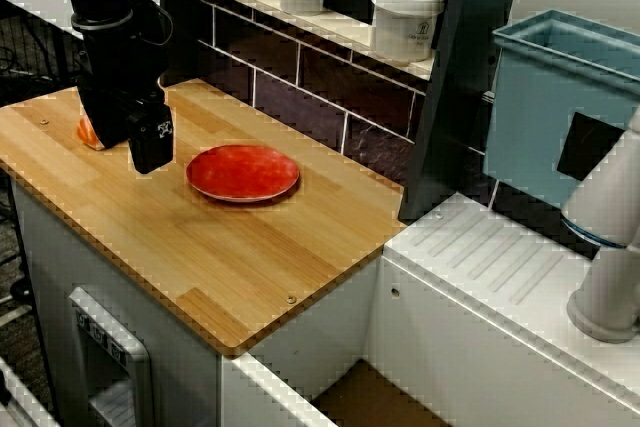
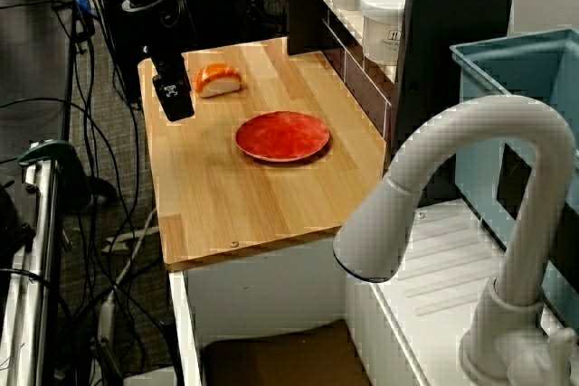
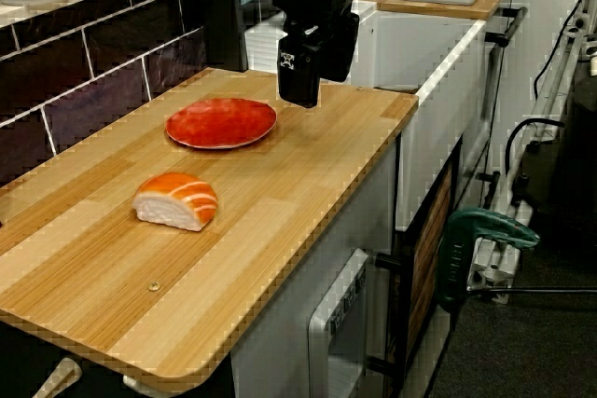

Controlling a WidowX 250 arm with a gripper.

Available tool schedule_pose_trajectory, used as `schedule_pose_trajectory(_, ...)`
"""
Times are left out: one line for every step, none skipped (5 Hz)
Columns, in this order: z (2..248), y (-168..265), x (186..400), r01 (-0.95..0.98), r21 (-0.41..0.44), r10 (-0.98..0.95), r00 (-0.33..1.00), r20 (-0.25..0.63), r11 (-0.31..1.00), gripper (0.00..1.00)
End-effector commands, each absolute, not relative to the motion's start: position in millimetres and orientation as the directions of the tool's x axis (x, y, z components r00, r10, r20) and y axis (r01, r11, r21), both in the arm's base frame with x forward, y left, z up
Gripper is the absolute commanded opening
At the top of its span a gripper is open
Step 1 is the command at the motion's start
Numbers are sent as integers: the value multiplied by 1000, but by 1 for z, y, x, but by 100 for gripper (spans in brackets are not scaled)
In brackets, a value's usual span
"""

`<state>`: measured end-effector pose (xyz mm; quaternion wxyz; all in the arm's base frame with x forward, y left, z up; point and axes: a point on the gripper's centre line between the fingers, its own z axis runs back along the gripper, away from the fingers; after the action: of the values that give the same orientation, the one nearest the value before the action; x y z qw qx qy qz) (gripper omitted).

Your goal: Put the object on the plate

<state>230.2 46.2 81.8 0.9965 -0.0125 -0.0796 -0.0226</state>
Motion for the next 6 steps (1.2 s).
schedule_pose_trajectory(82, 46, 230, 47, -21, -43, 986, 159, 999, 100)
schedule_pose_trajectory(89, 92, 249, -26, -52, 31, 994, 107, 998, 100)
schedule_pose_trajectory(102, 134, 256, -74, -52, 79, 992, 101, 996, 100)
schedule_pose_trajectory(112, 168, 256, -97, -45, 102, 987, 127, 994, 100)
schedule_pose_trajectory(100, 184, 256, -117, -45, 122, 985, 123, 992, 100)
schedule_pose_trajectory(84, 189, 255, -148, -38, 152, 978, 141, 988, 100)
